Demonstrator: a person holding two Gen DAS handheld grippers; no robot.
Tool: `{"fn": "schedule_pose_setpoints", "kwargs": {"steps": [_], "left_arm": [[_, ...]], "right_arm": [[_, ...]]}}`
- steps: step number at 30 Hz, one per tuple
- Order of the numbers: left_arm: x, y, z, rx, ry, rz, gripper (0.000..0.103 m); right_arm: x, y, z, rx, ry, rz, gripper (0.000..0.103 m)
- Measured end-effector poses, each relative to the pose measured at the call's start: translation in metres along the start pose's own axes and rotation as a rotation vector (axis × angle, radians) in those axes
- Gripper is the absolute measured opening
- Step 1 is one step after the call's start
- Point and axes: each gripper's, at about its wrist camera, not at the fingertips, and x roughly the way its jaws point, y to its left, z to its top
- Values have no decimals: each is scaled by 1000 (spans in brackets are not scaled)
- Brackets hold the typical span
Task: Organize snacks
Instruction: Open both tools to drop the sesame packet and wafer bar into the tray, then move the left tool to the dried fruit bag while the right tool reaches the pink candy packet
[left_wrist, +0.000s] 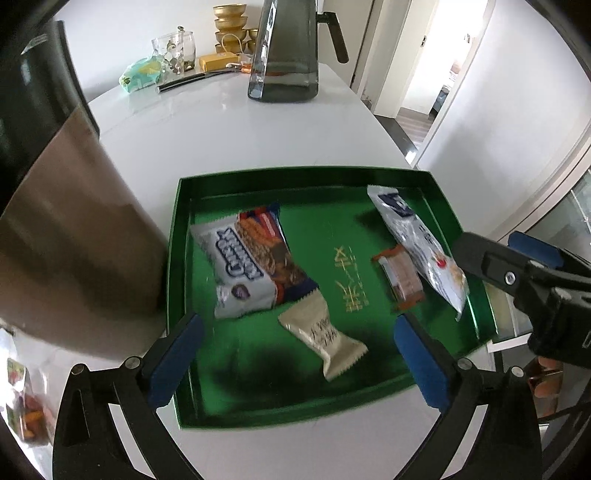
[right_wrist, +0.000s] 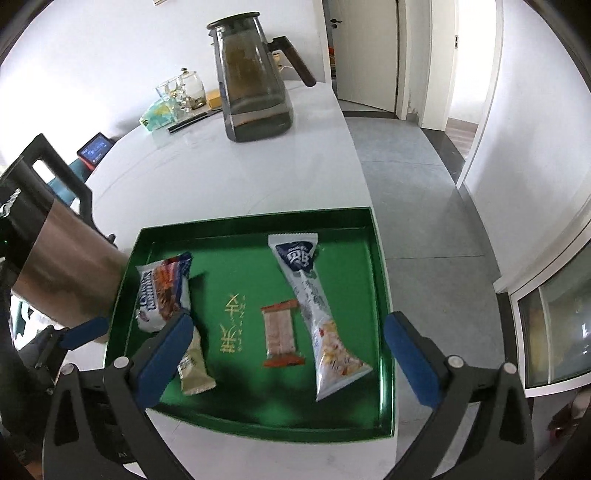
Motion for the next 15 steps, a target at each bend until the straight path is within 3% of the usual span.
{"fn": "schedule_pose_setpoints", "kwargs": {"steps": [15], "left_arm": [[-75,24,-52,-21,-71,1,101]], "right_arm": [[-66,42,-38,-58,-46,10,103]]}}
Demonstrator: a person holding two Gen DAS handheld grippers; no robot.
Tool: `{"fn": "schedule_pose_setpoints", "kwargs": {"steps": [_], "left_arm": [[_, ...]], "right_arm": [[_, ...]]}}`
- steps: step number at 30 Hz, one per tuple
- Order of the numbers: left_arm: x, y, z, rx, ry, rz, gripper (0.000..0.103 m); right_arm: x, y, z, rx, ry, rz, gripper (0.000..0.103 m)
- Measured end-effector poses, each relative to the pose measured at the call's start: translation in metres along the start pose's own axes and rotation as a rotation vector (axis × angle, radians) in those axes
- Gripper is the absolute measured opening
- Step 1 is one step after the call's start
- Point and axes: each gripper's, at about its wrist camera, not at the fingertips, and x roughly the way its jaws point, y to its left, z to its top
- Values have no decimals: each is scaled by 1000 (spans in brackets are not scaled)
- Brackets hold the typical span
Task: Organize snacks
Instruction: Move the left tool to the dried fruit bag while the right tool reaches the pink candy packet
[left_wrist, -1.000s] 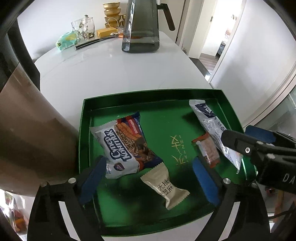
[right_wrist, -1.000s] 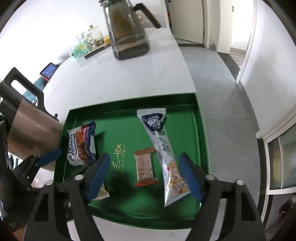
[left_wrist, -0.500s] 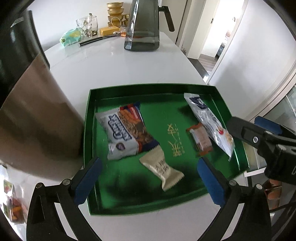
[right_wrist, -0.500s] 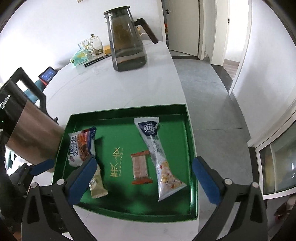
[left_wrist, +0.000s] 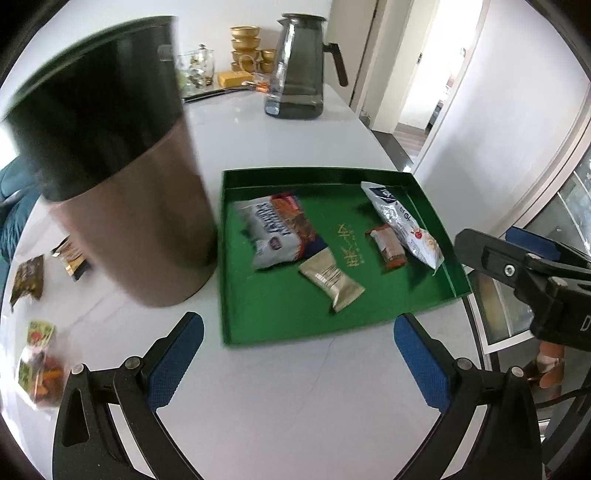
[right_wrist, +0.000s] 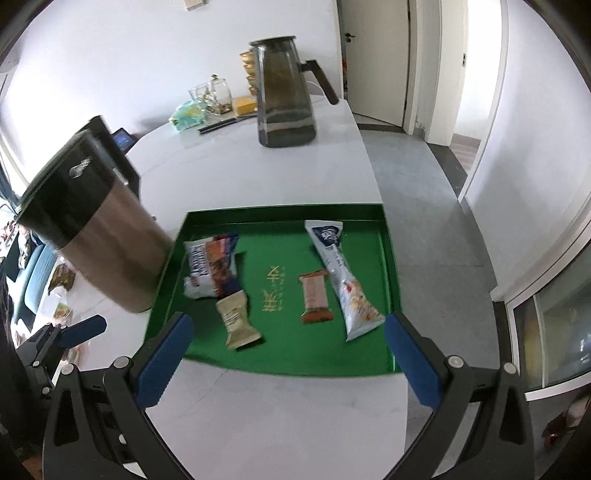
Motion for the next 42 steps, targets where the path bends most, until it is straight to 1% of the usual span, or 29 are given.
{"fn": "schedule_pose_setpoints", "kwargs": {"steps": [5,11,15,18,20,23,31,35,42], "left_arm": [[-22,25,-18,-37,-6,27,101],[-48,60,-36,-78,-17,74,101],[-63,91,-46,-111,-30,97,101],[-70,124,-56,-143,-27,101,101],[-72,143,-61,-144,-23,107,101],[-70,176,-68,-127,0,129,101],[-63,258,-78,-128,52,141,101],[-52,285,-83,-113,86,138,101],[-30,309,-92,-97,127,116,101]], "right_arm": [[-11,22,-11,-30,-6,4,103],[-17,56,-28,-39,0,46,103],[-16,84,-38,-44,13,65,103],[-11,112,-48,-55,28,66,103],[-8,129,-53,-59,35,66,103],[-3,157,-60,-52,42,53,103],[17,229,-68,-30,63,38,103],[29,253,-71,-8,70,31,103],[47,277,-74,0,95,3,103]]}}
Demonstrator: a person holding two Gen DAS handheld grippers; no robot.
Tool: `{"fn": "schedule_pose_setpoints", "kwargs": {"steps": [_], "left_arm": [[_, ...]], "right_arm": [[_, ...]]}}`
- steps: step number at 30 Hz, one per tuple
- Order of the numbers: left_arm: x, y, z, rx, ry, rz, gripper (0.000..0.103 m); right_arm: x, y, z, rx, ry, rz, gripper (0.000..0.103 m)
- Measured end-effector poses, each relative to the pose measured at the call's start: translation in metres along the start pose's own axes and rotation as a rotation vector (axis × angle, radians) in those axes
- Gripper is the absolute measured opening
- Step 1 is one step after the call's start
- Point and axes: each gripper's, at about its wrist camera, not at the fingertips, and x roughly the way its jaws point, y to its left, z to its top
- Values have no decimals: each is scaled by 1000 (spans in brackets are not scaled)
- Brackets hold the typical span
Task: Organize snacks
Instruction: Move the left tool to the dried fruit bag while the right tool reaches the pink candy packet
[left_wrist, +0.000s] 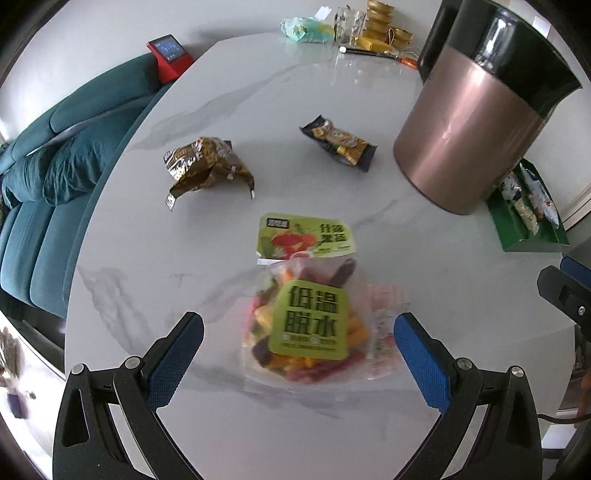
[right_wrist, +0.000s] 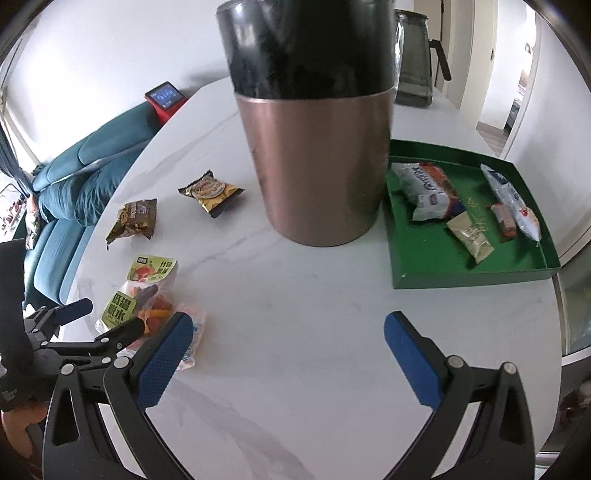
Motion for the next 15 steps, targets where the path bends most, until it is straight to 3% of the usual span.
{"fn": "schedule_pose_setpoints", "kwargs": {"steps": [15], "left_arm": [[26,8,7,26,41,-56,101]], "right_arm": [[32,20,-7,23,55,-14,103]]}}
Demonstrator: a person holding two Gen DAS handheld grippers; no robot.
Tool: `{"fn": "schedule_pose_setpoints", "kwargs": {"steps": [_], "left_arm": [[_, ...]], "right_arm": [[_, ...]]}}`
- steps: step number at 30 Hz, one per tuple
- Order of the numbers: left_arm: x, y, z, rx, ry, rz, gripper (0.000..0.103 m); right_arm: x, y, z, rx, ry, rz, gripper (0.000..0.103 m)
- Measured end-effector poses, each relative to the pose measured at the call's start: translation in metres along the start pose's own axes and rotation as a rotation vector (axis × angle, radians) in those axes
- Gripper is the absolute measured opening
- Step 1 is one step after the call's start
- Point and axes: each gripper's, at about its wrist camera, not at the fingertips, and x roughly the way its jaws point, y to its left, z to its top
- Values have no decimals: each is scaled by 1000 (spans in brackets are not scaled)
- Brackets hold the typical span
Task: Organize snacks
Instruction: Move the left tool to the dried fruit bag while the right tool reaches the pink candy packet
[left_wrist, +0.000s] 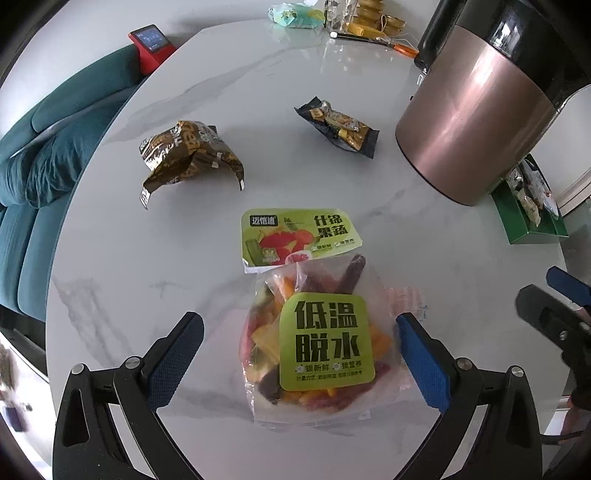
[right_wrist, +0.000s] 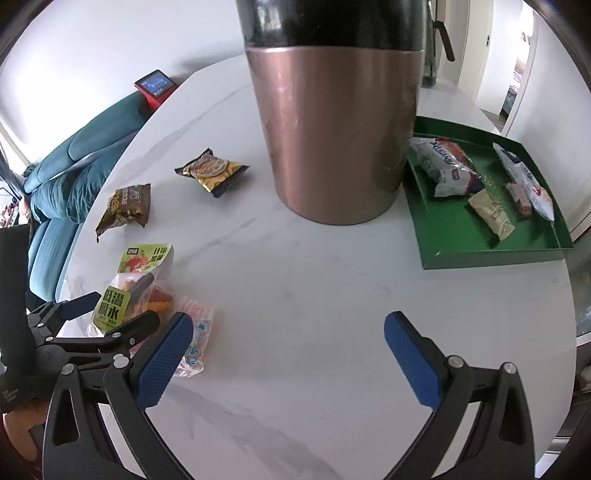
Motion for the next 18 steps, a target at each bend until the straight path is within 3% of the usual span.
{"fn": "schedule_pose_setpoints", "kwargs": {"steps": [18], "left_arm": [[4,45,-3,-8,18,-18,91]], "right_arm": [[47,56,-17,-93,89,-40,103]]}}
